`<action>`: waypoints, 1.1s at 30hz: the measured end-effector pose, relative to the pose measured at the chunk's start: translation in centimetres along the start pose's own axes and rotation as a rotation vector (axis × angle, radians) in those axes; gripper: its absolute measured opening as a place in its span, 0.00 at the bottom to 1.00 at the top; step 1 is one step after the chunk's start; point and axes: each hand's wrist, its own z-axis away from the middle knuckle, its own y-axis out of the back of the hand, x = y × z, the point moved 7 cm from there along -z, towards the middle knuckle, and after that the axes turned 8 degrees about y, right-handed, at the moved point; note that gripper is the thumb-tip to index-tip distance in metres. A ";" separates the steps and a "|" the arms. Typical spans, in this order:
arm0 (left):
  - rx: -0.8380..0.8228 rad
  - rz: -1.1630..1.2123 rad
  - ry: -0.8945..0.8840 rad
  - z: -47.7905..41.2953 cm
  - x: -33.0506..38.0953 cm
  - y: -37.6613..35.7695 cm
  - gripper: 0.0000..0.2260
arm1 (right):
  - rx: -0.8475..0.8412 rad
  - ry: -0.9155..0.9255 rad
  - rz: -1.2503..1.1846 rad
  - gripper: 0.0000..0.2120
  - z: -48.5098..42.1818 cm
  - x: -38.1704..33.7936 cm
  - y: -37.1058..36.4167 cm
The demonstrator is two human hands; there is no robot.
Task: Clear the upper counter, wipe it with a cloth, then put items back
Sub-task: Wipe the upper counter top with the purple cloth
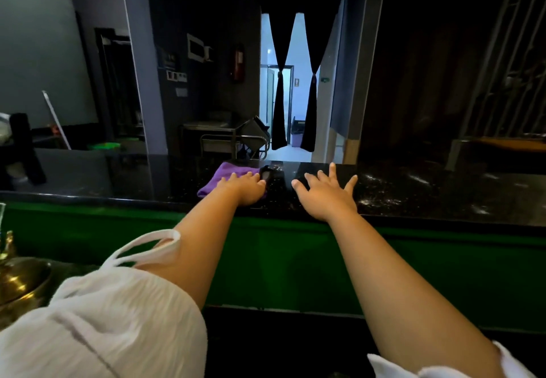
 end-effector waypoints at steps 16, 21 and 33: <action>-0.072 -0.279 0.089 -3.8 -1.8 1.2 0.22 | 0.006 0.184 -0.047 0.28 -1.5 1.1 0.4; -0.126 -0.187 0.025 -4.5 2.7 2.0 0.21 | -0.005 0.154 -0.068 0.26 -2.4 1.7 0.3; -0.078 -0.335 -0.010 -0.7 -0.3 1.9 0.22 | -0.061 0.160 0.002 0.26 -1.5 1.6 0.0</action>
